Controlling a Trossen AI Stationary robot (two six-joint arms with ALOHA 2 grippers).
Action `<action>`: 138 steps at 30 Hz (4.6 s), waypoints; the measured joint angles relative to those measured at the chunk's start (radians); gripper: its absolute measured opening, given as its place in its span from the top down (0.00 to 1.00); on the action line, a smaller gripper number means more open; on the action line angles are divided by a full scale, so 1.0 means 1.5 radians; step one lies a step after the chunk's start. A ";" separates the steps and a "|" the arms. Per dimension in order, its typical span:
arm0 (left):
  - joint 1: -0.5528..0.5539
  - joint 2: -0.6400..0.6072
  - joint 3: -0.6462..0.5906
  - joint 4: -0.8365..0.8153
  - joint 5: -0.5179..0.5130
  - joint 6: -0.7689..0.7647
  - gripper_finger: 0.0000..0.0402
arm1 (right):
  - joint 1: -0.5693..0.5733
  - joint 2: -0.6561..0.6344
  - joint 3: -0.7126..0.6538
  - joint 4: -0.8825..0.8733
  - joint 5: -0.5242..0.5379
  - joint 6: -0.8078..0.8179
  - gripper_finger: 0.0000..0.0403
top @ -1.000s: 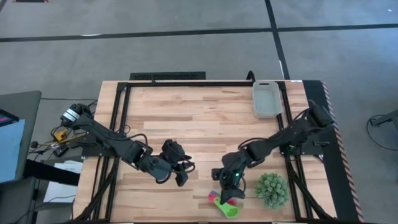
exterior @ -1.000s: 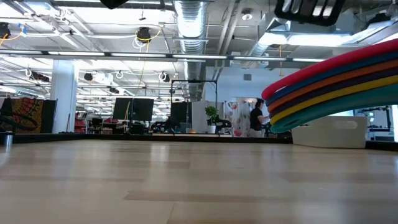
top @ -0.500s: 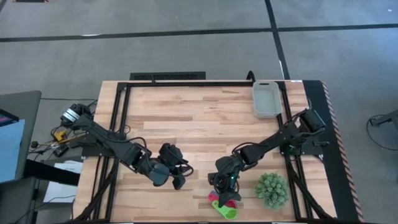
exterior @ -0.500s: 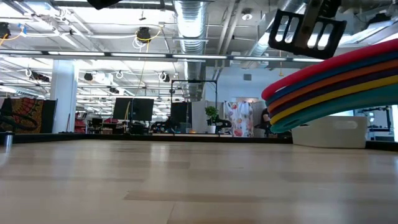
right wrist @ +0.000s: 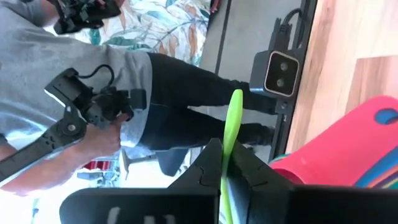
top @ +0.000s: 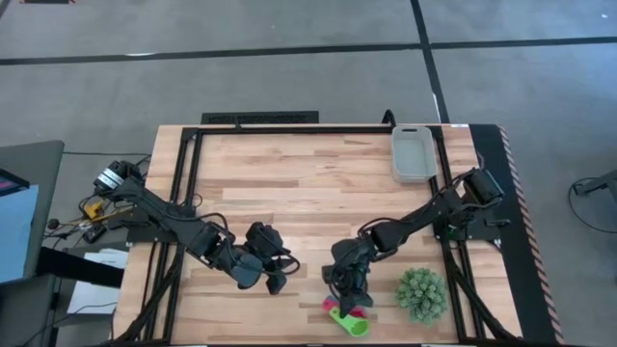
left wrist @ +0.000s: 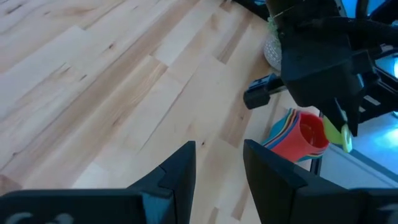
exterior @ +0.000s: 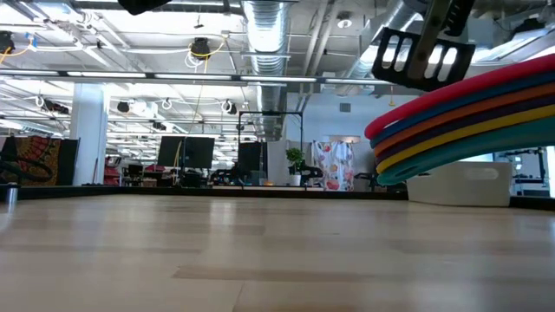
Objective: Nest measuring cups in basket
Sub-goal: Stack the green measuring cup on top of the orange measuring cup, then put the nested measuring cups into the bin
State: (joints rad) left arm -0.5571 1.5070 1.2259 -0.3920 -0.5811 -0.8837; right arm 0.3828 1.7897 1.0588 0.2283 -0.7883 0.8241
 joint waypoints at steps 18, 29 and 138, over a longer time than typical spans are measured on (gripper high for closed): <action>0.000 0.000 0.000 -0.010 0.015 0.000 0.70 | -0.024 0.000 0.000 -0.054 0.003 -0.021 0.77; 0.000 0.000 0.000 -0.015 0.018 0.010 0.70 | -0.039 -0.003 0.000 -0.086 0.003 -0.015 0.62; 0.125 -0.003 0.000 -0.373 0.216 0.140 0.70 | 0.110 0.193 0.357 -0.750 0.601 -0.206 0.95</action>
State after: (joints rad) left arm -0.3695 1.5021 1.2255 -0.9512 -0.2568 -0.6734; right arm 0.5482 2.0785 1.5936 -0.8965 0.1136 0.5158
